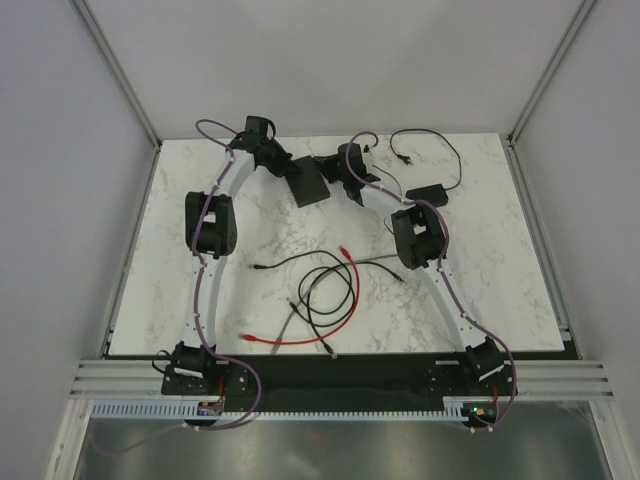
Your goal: Pull the plug from the switch port
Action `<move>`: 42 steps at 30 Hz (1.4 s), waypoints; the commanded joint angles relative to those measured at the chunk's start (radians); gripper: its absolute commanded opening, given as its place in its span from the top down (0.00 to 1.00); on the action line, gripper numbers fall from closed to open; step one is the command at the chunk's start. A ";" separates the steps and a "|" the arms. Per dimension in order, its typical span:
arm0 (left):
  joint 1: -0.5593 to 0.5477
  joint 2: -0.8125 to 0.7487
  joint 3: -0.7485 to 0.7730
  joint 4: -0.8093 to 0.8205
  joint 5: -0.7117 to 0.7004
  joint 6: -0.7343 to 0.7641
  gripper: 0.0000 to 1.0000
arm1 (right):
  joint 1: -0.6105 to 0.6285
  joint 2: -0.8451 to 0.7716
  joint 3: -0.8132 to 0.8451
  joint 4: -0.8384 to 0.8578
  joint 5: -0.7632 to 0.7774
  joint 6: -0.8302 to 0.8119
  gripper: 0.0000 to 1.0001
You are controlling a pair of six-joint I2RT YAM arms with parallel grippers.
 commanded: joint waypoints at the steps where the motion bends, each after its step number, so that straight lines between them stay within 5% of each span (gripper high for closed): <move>1: 0.004 0.080 0.060 -0.237 -0.161 0.007 0.98 | 0.028 -0.005 0.069 -0.288 0.147 0.029 1.00; 7: -0.007 0.079 0.068 -0.319 -0.265 -0.005 0.98 | 0.032 -0.103 -0.050 -0.366 0.298 0.072 1.00; 13: -0.011 0.110 0.134 -0.373 -0.283 -0.007 0.98 | 0.008 -0.094 -0.036 -0.310 0.384 0.149 1.00; 17: -0.022 0.117 0.148 -0.388 -0.305 -0.002 0.98 | 0.013 -0.071 0.049 -0.296 0.417 0.063 1.00; 21: -0.024 0.117 0.148 -0.392 -0.310 -0.008 0.98 | -0.009 -0.166 -0.241 -0.115 0.444 0.300 1.00; 29: -0.034 0.122 0.161 -0.397 -0.331 0.009 0.98 | 0.000 0.044 0.252 -0.291 0.408 0.021 1.00; 31: -0.033 0.120 0.161 -0.399 -0.328 0.010 0.98 | 0.003 -0.003 0.150 -0.287 0.406 0.033 1.00; 32: -0.034 0.122 0.161 -0.399 -0.330 0.007 0.98 | -0.001 -0.108 -0.080 -0.244 0.450 0.070 1.00; 34: -0.033 0.120 0.158 -0.402 -0.327 0.010 0.98 | 0.000 -0.161 -0.277 -0.031 0.439 0.147 1.00; 36: -0.034 0.117 0.155 -0.400 -0.328 0.015 0.98 | -0.012 -0.079 -0.073 -0.149 0.383 0.069 1.00; 42: -0.034 0.090 0.087 -0.362 -0.316 0.068 0.98 | -0.055 -0.131 -0.117 -0.046 0.288 -0.034 1.00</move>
